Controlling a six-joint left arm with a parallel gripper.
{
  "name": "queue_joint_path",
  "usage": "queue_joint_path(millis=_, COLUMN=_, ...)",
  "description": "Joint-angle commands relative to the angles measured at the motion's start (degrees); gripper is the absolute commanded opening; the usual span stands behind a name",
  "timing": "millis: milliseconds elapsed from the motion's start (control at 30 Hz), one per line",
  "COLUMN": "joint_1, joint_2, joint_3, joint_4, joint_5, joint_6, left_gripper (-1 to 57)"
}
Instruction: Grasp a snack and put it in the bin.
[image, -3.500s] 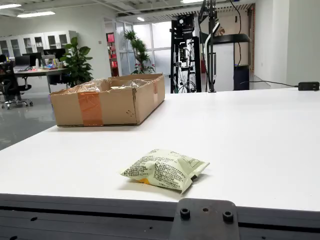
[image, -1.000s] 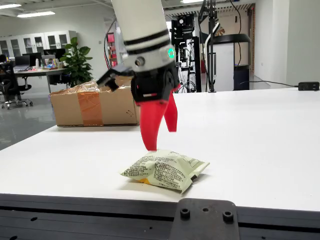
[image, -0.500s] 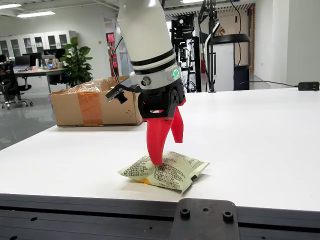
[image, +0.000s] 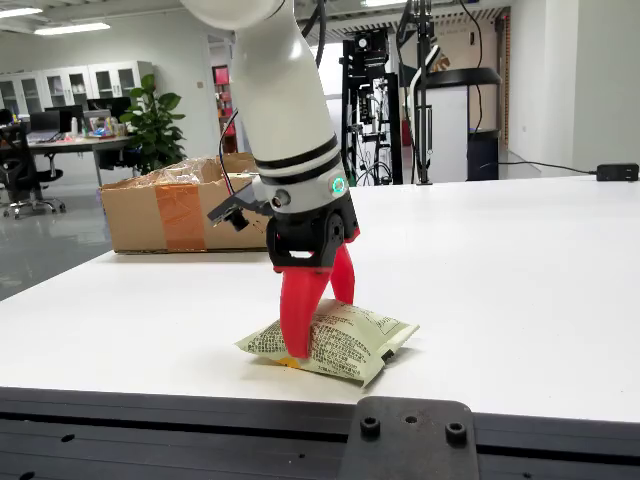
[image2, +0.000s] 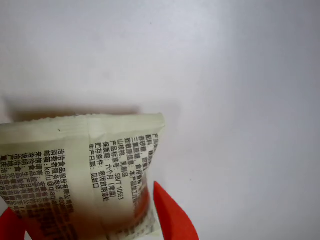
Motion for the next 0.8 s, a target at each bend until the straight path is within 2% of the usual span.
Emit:
queue_joint_path(millis=33, joint_1=-0.17, joint_2=0.68, joint_3=-0.37, joint_4=0.03, joint_5=-1.02, joint_6=0.07, left_gripper=47.1)
queue_joint_path(millis=167, joint_1=-0.30, joint_2=1.33, joint_3=-0.75, joint_4=0.14, joint_5=-1.47, joint_6=0.07, left_gripper=44.5)
queue_joint_path(millis=567, joint_1=-1.31, joint_2=0.74, joint_3=-1.05, joint_4=0.25, joint_5=-0.16, joint_6=0.07, left_gripper=19.8)
queue_joint_path(millis=800, joint_1=-0.93, joint_2=-2.38, joint_3=-1.07, joint_4=0.58, joint_5=2.40, joint_6=0.25, left_gripper=11.9)
